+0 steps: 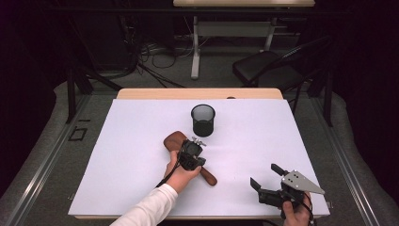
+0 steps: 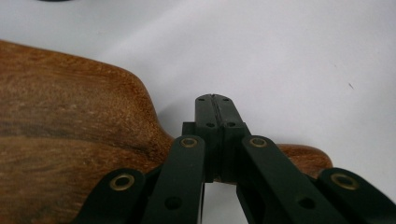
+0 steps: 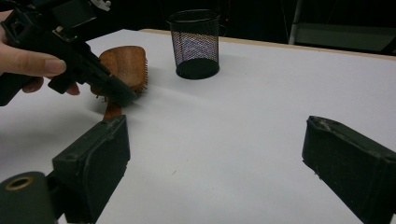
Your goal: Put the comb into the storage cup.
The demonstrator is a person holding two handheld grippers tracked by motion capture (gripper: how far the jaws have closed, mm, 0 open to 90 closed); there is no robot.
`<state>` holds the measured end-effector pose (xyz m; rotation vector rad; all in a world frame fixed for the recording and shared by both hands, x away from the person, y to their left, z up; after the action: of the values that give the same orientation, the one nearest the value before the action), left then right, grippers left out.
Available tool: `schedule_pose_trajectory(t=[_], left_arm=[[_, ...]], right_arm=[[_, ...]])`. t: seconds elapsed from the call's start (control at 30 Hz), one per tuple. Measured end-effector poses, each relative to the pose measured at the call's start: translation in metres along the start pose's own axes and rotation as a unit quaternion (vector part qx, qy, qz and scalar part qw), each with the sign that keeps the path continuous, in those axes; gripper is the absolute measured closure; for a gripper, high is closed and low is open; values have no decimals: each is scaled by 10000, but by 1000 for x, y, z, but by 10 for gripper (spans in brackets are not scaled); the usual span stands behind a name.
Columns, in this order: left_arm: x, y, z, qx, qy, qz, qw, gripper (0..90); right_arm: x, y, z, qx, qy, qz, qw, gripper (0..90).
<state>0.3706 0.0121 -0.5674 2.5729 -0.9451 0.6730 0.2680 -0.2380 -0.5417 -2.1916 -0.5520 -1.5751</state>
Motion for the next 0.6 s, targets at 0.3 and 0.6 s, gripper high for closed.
schedule_pose_trajectory(t=[0.3,0.6], left_arm=[[-15,-1,-6,-71,-91,83,9999,900],[-28,0,-14,-122,-96,141,9998,900]], right_arm=[[0,0,0,-2,-3,-4,10000,75],[-1,0,1,3,-23,16,10000,76]])
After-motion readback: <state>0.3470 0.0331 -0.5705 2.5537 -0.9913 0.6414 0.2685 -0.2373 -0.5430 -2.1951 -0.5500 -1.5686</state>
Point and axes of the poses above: each handheld gripper's, and its own axes: z roughly forward along the jaws, x roughly out of its top, y roughly to its right, the point moved 5 cm from there along z, roughly forward along the jaws, and after that the axes turned 1 degree about x, right-handed, at the moved point
